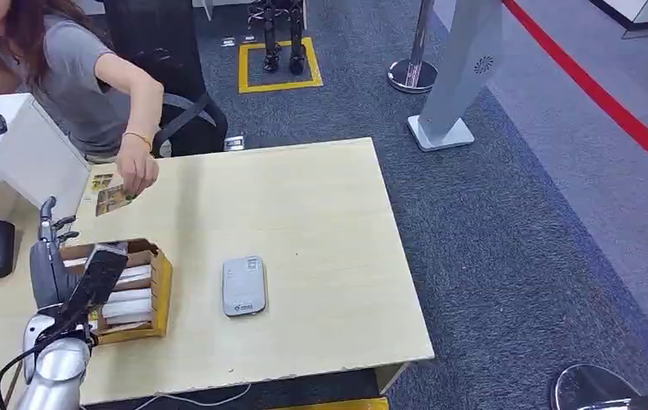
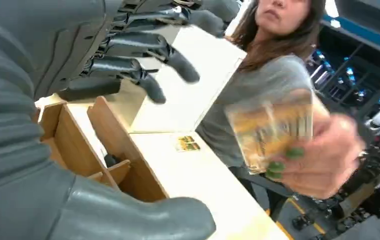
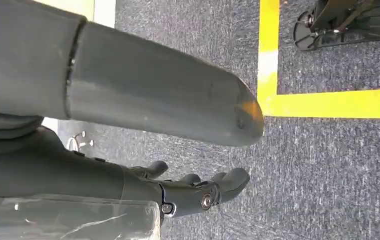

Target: Pass the card to the sensor for recognition and then transmit it.

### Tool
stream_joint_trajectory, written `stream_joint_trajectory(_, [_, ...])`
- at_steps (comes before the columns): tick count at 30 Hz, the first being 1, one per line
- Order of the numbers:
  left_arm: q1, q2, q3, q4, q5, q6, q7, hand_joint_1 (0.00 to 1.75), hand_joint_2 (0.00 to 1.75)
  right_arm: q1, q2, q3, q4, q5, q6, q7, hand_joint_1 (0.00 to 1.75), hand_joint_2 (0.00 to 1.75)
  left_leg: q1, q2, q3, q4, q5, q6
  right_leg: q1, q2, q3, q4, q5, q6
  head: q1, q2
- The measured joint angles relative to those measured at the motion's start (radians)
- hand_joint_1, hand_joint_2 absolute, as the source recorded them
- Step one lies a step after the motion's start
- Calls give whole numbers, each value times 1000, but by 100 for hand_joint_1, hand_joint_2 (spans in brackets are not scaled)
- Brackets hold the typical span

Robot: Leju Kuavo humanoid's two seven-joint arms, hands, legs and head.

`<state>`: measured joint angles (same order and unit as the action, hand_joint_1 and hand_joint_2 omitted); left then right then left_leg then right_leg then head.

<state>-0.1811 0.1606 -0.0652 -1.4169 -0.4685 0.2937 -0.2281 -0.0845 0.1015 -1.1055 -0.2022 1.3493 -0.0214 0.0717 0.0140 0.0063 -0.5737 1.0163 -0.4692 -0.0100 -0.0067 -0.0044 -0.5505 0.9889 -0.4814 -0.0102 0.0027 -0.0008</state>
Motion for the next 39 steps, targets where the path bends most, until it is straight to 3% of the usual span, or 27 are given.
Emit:
stream_joint_trajectory(6, [39,0,-21,-83,-56,14,0,0,175,0,0,-1,0,-8,0,0,0,0,0,0,0,0,0,0,0,0,0,0,0,0,0,0])
stream_joint_trajectory(11, [67,18,-65,-160,-220,32,36,0,175,0,0,-2,0,-12,0,-1,0,0,0,0,0,0,0,0,0,0,0,0,0,0,0,0])
stream_joint_trajectory(17, [69,128,-147,-269,-382,-101,111,0,175,1,0,-6,0,-20,6,0,0,0,0,0,0,0,0,0,0,0,0,0,0,0,0,0])
stream_joint_trajectory(23, [75,208,-207,-315,-441,-151,134,0,175,2,0,-9,0,-29,9,0,0,0,0,0,0,0,0,0,0,0,0,0,0,0,0,0])
stream_joint_trajectory(29, [136,265,-239,-328,-508,-142,165,0,175,3,2,-17,0,-39,4,3,0,0,0,0,0,0,0,0,0,0,0,0,0,0,0,0])
stream_joint_trajectory(39, [216,299,-244,-360,-575,-115,196,0,175,5,6,-31,0,-44,-2,3,0,0,0,0,0,0,0,0,0,0,0,0,0,0,0,0])
